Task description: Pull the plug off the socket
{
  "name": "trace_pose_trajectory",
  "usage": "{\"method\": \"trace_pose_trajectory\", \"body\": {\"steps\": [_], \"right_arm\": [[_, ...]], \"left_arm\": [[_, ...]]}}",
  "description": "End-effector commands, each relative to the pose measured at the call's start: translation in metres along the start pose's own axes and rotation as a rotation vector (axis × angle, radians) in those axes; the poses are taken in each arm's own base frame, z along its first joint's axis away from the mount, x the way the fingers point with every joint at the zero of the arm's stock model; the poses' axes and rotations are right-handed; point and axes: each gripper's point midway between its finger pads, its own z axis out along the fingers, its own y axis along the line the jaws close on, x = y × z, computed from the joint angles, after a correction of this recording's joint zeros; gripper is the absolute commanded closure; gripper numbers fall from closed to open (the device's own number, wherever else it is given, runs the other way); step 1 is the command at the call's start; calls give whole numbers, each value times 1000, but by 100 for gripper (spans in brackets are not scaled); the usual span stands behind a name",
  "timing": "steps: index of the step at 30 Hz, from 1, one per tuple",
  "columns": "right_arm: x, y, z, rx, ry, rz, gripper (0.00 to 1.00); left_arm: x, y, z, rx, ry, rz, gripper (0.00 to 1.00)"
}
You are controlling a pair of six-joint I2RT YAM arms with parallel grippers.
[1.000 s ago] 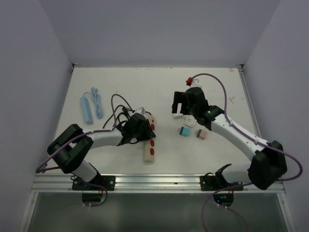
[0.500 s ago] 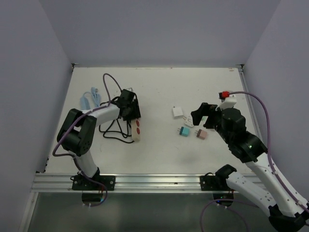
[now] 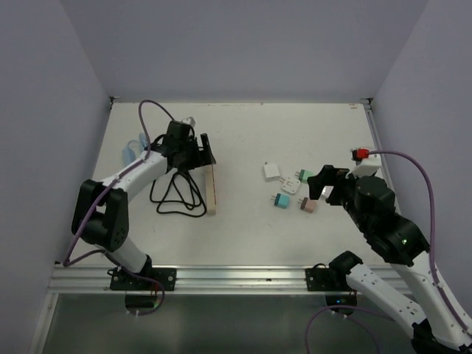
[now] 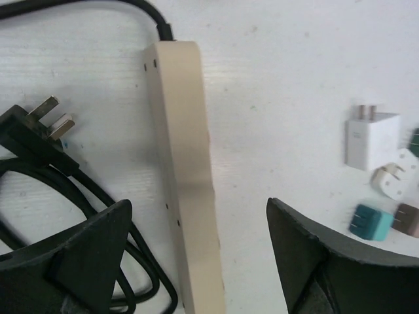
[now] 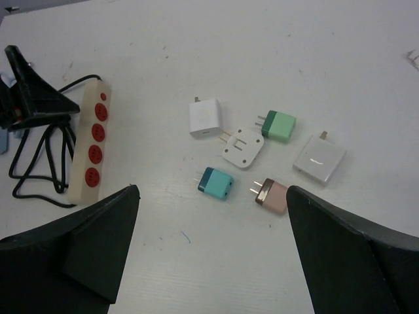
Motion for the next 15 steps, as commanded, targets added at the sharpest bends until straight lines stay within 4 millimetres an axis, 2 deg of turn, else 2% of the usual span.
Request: {"method": "trace_pose_trajectory", "body": {"steps": [1, 4, 5, 6, 7, 8, 9, 10, 12, 13, 15], "right_arm": [[-31, -10, -22, 40, -81, -22, 1], [-41, -18, -34, 70, -108, -34, 1], [-43, -21, -37, 84, -112, -37, 1], [-46, -24, -42, 92, -124, -37, 1], [-53, -29, -47, 116, -146, -33, 1], [-54, -33, -51, 130, -153, -34, 1], [-56, -36, -54, 138, -162, -38, 1], [-63, -41, -62, 151, -191, -28, 1], [-66, -46, -70, 171, -205, -28, 1], [-74, -48, -79, 168, -233, -15, 1], [-78, -53, -87, 181, -248, -18, 1]], "left_arm": [[-40, -38, -70, 147, -149, 42, 12], [-48, -45, -103, 164, -200, 57, 12], [-54, -49, -127, 181, -243, 71, 11], [-57, -51, -141, 187, -269, 79, 11], [-61, -55, -165, 204, -322, 92, 3], [-67, -58, -183, 210, -364, 115, 0], [-68, -55, -197, 194, -389, 127, 0], [-71, -56, -223, 205, -452, 142, 1], [-79, -48, -259, 158, -544, 163, 0], [-83, -51, -293, 174, -622, 174, 0], [-86, -36, -325, 101, -707, 182, 0]]}}
